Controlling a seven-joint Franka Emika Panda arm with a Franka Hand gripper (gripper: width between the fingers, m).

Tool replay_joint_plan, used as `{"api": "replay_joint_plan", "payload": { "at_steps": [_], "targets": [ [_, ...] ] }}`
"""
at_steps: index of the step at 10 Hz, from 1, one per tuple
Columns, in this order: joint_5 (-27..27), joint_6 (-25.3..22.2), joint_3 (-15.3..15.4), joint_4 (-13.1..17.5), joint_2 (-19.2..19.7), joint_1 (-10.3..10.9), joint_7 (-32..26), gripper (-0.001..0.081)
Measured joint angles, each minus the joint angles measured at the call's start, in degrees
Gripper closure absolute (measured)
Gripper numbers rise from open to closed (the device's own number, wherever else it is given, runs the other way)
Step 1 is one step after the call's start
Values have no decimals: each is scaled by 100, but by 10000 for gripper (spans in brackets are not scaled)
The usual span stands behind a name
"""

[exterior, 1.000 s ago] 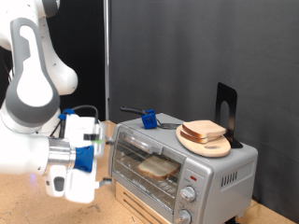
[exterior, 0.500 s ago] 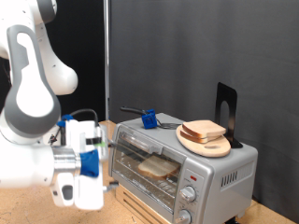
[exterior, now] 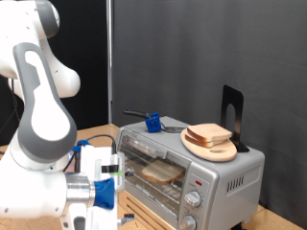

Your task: Make a piece of toast with the oven

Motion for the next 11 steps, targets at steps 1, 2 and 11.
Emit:
{"api": "replay_joint_plan", "payload": {
  "at_steps": [1,2,11],
  "targets": [
    [-5,96,-3,235,215,46,3,124],
    [-6,165,-5,485,442,92,2,124],
    [-420,-480,0,1908,1540,385,4,124]
  ]
}}
